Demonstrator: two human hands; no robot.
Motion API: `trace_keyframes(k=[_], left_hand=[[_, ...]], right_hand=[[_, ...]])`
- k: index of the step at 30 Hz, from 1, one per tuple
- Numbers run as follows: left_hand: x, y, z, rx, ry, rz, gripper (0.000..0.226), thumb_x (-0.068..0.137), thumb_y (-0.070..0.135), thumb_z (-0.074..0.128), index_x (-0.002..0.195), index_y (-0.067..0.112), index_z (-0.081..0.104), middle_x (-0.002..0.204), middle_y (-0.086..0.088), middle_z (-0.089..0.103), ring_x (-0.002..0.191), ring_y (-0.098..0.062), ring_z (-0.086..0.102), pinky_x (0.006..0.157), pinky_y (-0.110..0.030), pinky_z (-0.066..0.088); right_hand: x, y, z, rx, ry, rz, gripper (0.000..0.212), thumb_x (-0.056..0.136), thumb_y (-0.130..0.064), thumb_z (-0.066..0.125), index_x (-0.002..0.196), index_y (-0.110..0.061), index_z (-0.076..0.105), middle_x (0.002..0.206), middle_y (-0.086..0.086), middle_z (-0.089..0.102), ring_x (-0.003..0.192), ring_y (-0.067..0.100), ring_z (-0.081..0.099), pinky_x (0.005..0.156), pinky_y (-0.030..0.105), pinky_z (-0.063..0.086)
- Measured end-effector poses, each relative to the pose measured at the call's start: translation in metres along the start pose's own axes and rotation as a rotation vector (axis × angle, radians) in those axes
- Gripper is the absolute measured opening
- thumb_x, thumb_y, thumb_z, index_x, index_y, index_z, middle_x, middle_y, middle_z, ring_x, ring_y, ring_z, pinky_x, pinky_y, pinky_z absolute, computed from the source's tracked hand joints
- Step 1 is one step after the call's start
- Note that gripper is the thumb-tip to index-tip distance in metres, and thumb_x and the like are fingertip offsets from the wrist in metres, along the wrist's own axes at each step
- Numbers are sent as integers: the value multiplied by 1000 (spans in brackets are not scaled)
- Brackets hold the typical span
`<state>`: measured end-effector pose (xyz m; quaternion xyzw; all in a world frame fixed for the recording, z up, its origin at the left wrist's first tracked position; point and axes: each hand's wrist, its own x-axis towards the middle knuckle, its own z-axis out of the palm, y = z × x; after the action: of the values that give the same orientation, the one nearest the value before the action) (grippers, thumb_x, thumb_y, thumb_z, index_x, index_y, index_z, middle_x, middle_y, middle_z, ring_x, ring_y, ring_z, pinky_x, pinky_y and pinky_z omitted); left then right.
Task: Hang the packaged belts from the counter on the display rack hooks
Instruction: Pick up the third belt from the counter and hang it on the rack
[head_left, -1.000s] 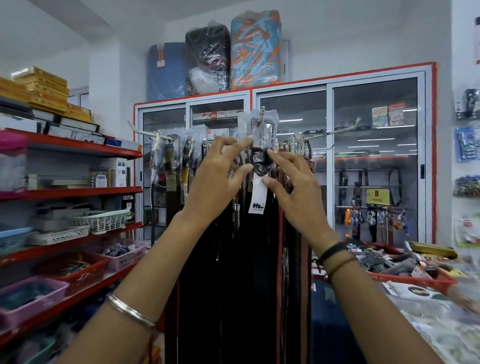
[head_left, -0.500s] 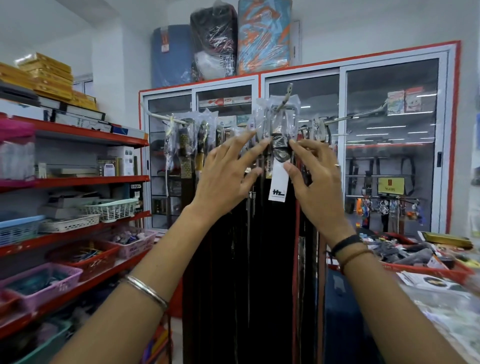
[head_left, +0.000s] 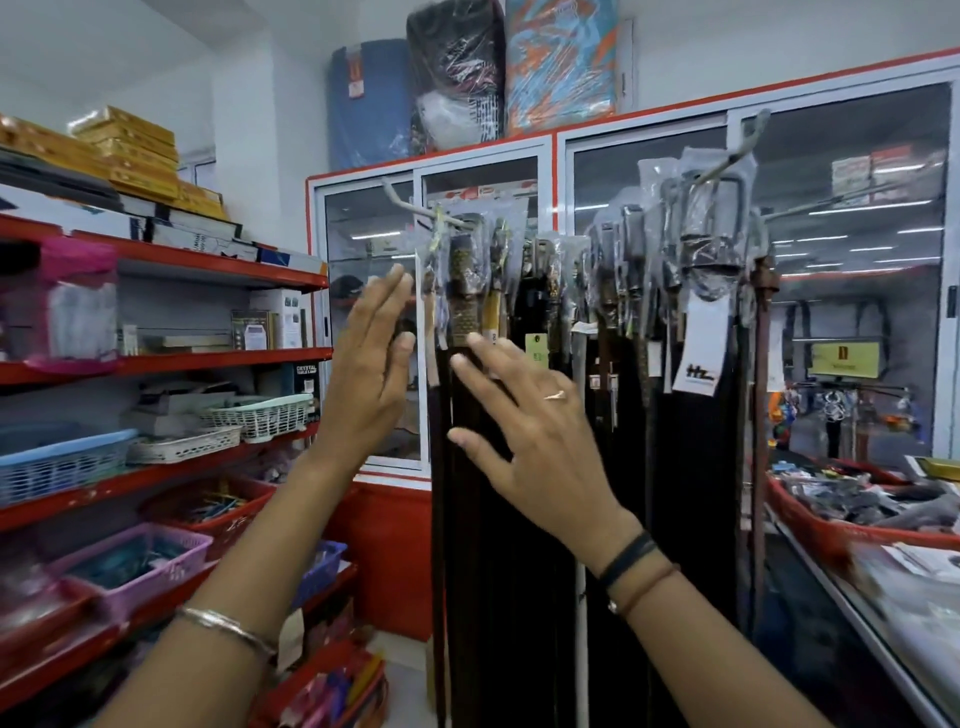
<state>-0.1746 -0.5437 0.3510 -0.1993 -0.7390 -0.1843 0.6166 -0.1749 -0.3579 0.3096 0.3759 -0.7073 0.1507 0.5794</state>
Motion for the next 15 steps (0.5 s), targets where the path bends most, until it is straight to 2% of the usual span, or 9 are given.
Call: trace_keyframes(k=[3,6,7,11,15], left_hand=[[3,-22,8,31,-139,54,53,100,33,33,150,22,17,157,9,13,147,-2,1,119,-20,4],[4,-31,18,62,-199,105,59,98,45,29,150,29,7,158,12,4,148,-4,-5,122,-43,9],[5,-32,21,71,-211,118,60,97,45,30,150,31,4,158,13,2,149,-6,-5,121,-47,8],[8,-32,33,174,-214,156,60,98,42,32,149,33,2,160,8,-1,148,-5,-10,120,-40,1],[8,-33,40,231,-183,158,63,98,36,39,150,32,5,162,4,4,147,-4,-10,120,-43,3]], right_hand=[[-2,-6,26,-139,-81,-66,57,89,-47,49,141,-26,37,154,-5,33,143,16,28,110,38,25],[-9,1,38,-219,-100,-37,58,89,-44,49,142,-25,36,155,-6,31,144,16,25,111,39,22],[-10,5,40,-236,-108,-16,58,90,-43,48,143,-24,34,155,-6,29,144,16,24,112,40,21],[-13,23,49,-299,-167,44,61,90,-41,48,145,-23,28,157,-6,25,145,18,20,113,42,20],[-13,31,56,-329,-191,70,61,91,-38,46,146,-22,25,158,-4,22,146,19,20,112,43,21]])
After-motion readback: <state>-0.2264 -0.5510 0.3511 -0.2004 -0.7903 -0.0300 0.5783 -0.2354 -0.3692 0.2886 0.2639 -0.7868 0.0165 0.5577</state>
